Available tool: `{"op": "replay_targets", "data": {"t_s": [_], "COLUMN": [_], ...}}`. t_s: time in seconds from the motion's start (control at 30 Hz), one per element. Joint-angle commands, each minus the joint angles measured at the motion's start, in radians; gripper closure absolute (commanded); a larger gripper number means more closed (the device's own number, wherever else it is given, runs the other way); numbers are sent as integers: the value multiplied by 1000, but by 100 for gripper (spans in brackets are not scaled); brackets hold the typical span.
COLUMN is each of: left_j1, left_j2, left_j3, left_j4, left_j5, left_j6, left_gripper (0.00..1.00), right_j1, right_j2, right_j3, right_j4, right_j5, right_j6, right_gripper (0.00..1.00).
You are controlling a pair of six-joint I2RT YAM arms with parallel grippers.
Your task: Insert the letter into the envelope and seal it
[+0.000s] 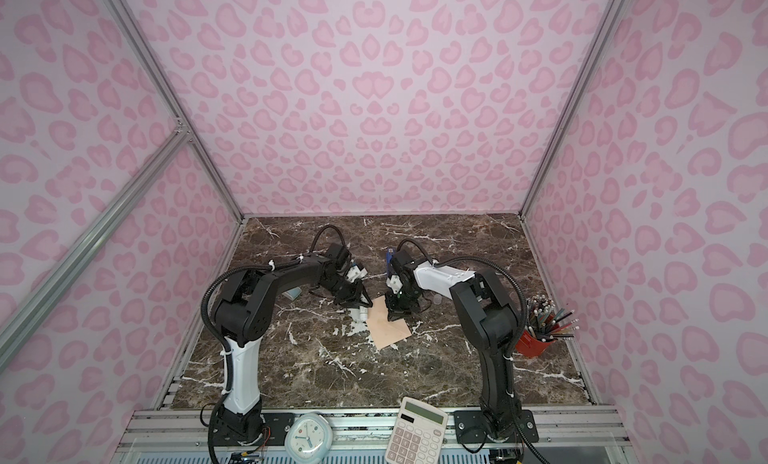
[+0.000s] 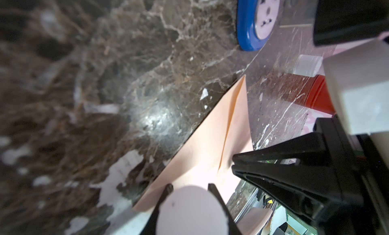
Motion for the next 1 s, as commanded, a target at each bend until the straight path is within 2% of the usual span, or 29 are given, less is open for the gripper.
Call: {"op": "replay_targets", "data": {"t_s": [0.0,0.43,0.97], "left_j1": [0,2,4], "left_j2": [17,17,13], "left_j3": [-5,0,4], "left_j4": [-53,-61,-64], "left_j5": [-124,-122,-120], "left_j6": [17,23,25], "left_gripper": [93,93,93], "right_j1": [15,86,116], "right_j2": [24,69,112], "right_j3": [13,51,64], "right_j4": [-45,-99,-119], "right_j5": [86,187,216], "right_j6": [-13,-26,-9], "right_gripper": [87,85,78]}}
